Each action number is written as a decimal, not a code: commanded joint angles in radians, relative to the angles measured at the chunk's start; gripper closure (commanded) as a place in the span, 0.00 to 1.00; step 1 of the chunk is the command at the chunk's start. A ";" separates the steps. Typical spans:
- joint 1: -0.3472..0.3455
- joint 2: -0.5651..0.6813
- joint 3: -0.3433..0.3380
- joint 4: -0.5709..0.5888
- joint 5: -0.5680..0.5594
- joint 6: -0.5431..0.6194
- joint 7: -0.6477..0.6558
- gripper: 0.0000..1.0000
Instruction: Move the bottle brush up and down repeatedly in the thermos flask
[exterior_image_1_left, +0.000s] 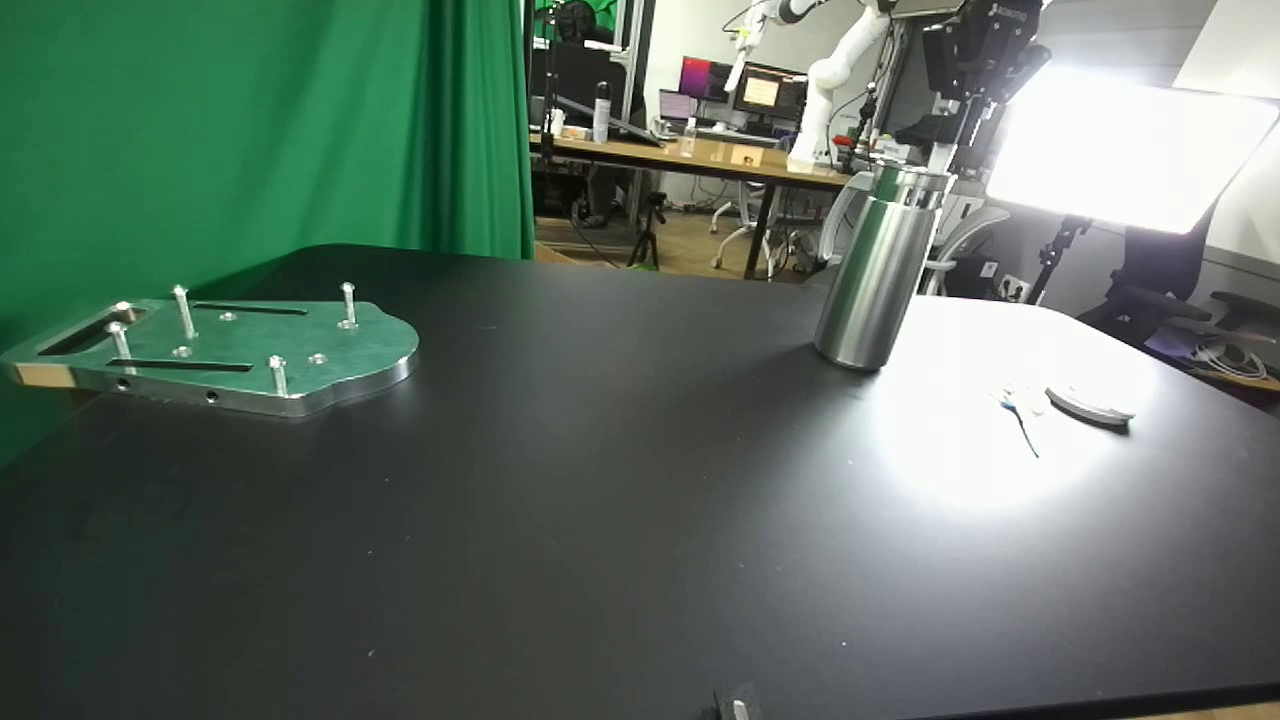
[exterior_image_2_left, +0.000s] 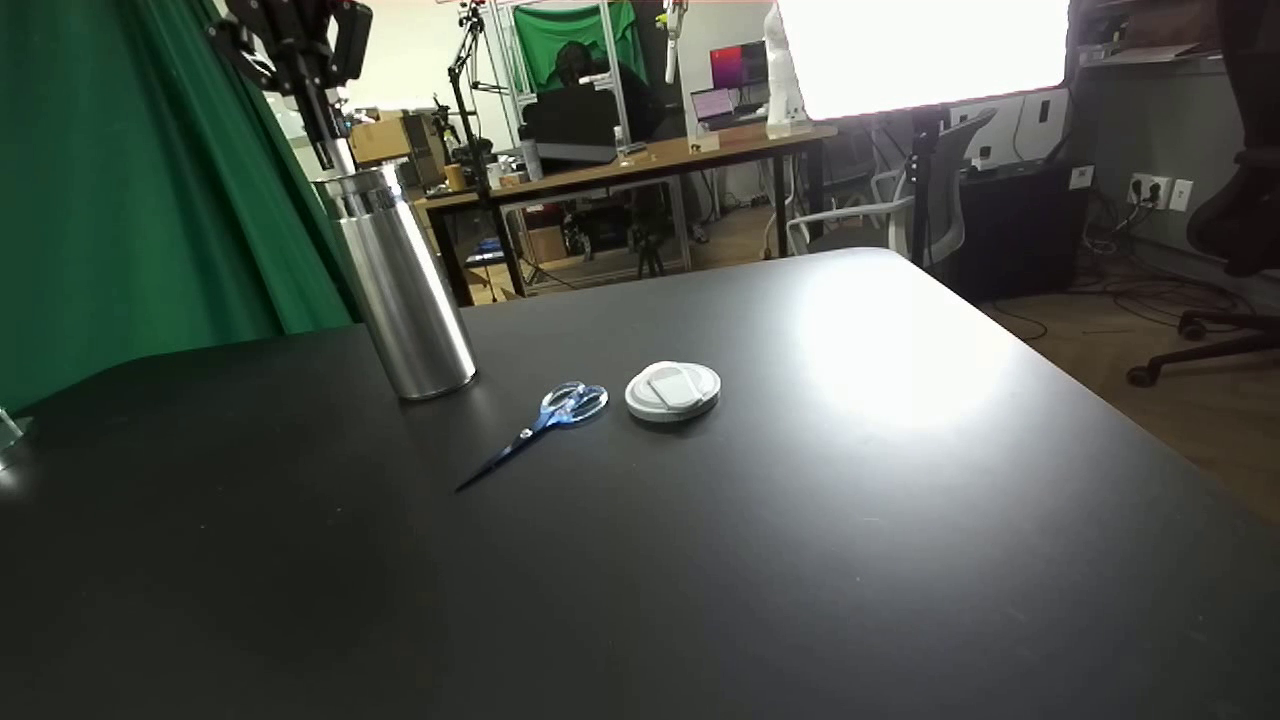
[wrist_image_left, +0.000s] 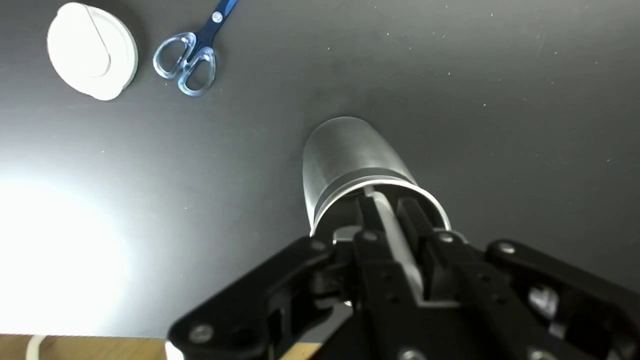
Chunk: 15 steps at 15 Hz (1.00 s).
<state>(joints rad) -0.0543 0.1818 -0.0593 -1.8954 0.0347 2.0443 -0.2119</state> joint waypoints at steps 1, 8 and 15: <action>-0.009 -0.010 0.003 0.035 -0.003 -0.038 0.027 0.96; -0.020 -0.142 -0.004 -0.007 0.009 -0.018 0.008 0.96; -0.016 -0.202 -0.007 -0.008 0.007 -0.025 0.007 0.96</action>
<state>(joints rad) -0.0704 0.0054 -0.0656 -1.8909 0.0377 2.0225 -0.2132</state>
